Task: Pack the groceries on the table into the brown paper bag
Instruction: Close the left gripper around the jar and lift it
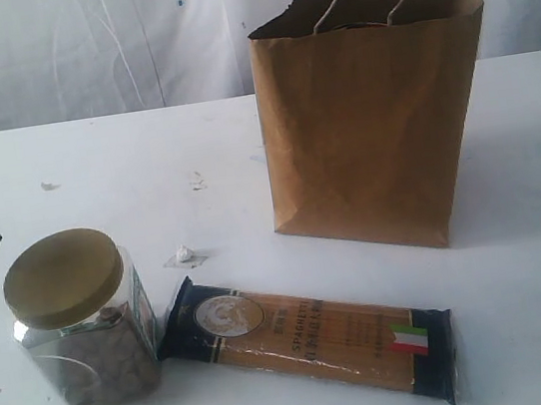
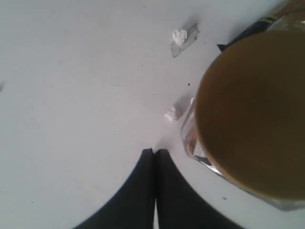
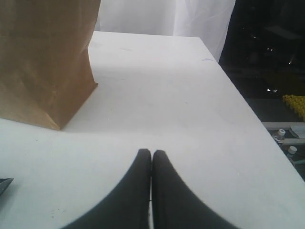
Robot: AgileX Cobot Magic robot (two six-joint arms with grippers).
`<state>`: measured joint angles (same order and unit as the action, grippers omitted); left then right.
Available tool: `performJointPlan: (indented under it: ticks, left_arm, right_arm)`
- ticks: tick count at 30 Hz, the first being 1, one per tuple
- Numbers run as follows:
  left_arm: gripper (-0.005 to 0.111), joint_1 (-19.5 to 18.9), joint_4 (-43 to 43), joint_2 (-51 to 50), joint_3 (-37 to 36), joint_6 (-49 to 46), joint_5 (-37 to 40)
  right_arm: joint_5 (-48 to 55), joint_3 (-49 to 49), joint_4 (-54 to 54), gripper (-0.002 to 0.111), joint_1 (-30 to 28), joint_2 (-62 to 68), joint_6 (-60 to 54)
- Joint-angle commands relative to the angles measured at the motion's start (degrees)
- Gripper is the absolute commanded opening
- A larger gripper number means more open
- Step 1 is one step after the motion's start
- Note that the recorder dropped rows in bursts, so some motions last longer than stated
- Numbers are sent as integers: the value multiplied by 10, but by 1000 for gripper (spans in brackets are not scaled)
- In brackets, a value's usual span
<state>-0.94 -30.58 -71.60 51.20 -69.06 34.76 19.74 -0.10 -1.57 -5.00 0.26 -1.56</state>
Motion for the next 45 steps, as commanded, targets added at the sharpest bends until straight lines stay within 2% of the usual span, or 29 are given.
performJointPlan:
  ticks: [1,3,6,8,9,10,11,14,16,23,26,29,40,45]
  left_arm:
    - [0,-49,-13,-36,49,-7,165]
    - [0,-75,-22,-65,41,-31,198]
    - [0,-88,9,-82,14,-67,186]
    - [1,-88,23,-89,-14,-163,185]
    - [9,-87,21,-92,-34,-230,187]
    - [17,-87,21,-92,-42,-251,179]
    - [34,-87,19,-92,-52,-256,162]
    - [104,-87,-15,-92,-74,-225,126]
    - [105,-87,-38,-92,-90,-229,107]
    - [105,-87,-179,-92,-128,-463,89]
    - [105,-87,-242,-92,-141,-514,64]
    - [105,-87,-267,-96,-147,-523,40]
    - [105,-87,-272,-155,-142,-523,6]
    - [105,-86,-270,-179,-115,-523,41]
  right_arm:
    - [-1,1,-2,0,-2,-3,3]
    - [-1,1,-2,0,-2,-3,3]
    - [-1,1,-2,0,-2,-3,3]
    - [-1,1,-2,0,-2,-3,3]
    - [-1,1,-2,0,-2,-3,3]
    - [-1,1,-2,0,-2,-3,3]
    - [-1,1,-2,0,-2,-3,3]
    - [-1,1,-2,0,-2,-3,3]
    - [-1,1,-2,0,-2,-3,3]
    - [-1,1,-2,0,-2,-3,3]
    - [-1,1,-2,0,-2,-3,3]
    - [-1,1,-2,0,-2,-3,3]
    - [-1,1,-2,0,-2,-3,3]
    - [-1,1,-2,0,-2,-3,3]
